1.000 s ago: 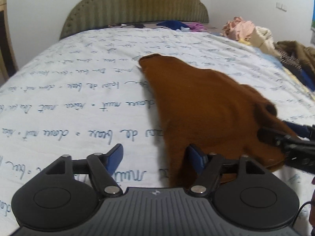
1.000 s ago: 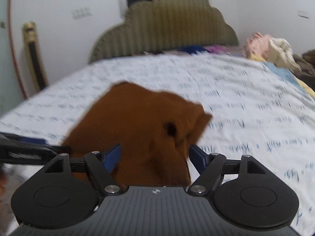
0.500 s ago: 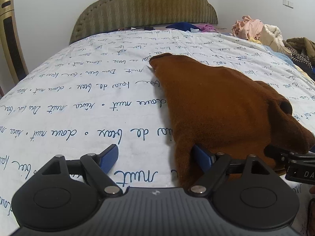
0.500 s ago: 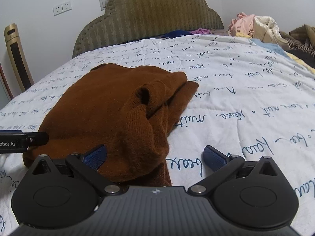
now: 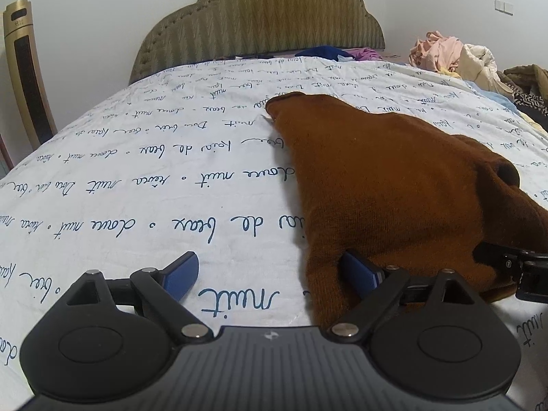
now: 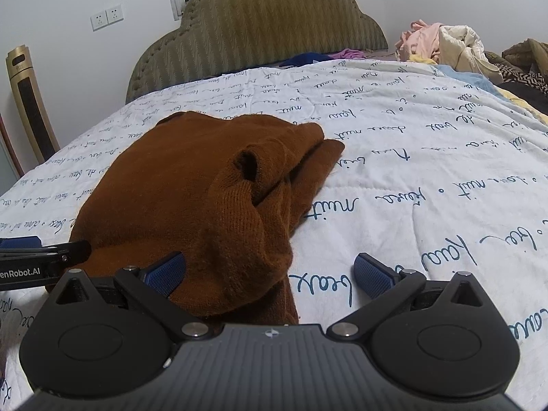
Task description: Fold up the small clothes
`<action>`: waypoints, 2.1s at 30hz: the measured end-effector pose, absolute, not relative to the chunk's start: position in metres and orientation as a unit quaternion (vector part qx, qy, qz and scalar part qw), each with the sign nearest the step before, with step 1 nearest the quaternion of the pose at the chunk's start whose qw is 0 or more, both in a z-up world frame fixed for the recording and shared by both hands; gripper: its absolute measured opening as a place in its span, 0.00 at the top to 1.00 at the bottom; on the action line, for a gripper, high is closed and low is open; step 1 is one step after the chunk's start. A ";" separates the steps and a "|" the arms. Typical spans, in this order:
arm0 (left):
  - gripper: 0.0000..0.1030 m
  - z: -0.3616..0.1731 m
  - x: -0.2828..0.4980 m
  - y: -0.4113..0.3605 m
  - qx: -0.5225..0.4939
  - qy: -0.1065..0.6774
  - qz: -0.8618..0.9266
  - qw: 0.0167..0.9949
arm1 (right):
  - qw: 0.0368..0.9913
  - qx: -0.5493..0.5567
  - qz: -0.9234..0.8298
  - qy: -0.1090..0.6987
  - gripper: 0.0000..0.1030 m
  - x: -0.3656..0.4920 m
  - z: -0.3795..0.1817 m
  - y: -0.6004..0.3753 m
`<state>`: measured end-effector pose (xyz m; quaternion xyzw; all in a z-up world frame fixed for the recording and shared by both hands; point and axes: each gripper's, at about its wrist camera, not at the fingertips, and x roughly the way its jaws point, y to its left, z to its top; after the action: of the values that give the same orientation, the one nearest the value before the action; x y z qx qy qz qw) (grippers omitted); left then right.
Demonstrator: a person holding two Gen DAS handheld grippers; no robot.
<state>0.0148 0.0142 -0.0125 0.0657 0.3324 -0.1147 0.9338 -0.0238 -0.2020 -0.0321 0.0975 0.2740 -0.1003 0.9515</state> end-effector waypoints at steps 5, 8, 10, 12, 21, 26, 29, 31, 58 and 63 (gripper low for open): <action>0.10 -0.014 0.015 0.016 0.060 0.331 -0.117 0.934 | 0.951 0.098 -0.100 0.274 0.00 -0.024 -0.032 -0.203; 0.10 -0.015 0.016 0.018 0.056 0.332 -0.118 0.934 | 0.952 0.098 -0.099 0.274 0.00 -0.024 -0.032 -0.203; 0.10 -0.015 0.016 0.019 0.054 0.333 -0.118 0.934 | 0.952 0.099 -0.100 0.274 0.00 -0.024 -0.032 -0.203; 0.09 -0.016 0.016 0.019 0.053 0.333 -0.119 0.934 | 0.952 0.100 -0.100 0.273 0.00 -0.024 -0.032 -0.202; 0.09 -0.016 0.015 0.020 0.051 0.333 -0.119 0.934 | 0.952 0.100 -0.100 0.273 0.00 -0.024 -0.032 -0.202; 0.09 -0.017 0.016 0.021 0.047 0.334 -0.120 0.934 | 0.952 0.101 -0.100 0.273 0.00 -0.024 -0.032 -0.202; 0.09 -0.017 0.016 0.021 0.045 0.334 -0.120 0.934 | 0.952 0.101 -0.100 0.273 0.00 -0.024 -0.032 -0.203; 0.08 -0.017 0.016 0.021 0.045 0.334 -0.120 0.934 | 0.952 0.101 -0.100 0.273 0.00 -0.024 -0.032 -0.203; 0.08 -0.019 0.016 0.023 0.038 0.335 -0.122 0.933 | 0.952 0.101 -0.099 0.272 0.00 -0.024 -0.032 -0.203; 0.06 -0.019 0.017 0.023 0.035 0.337 -0.120 0.933 | 0.952 0.102 -0.099 0.272 0.00 -0.024 -0.031 -0.203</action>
<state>0.0165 0.0230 -0.0194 0.0345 0.3369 -0.1204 0.9332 -0.0240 -0.2033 -0.0315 0.1015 0.2723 -0.0989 0.9517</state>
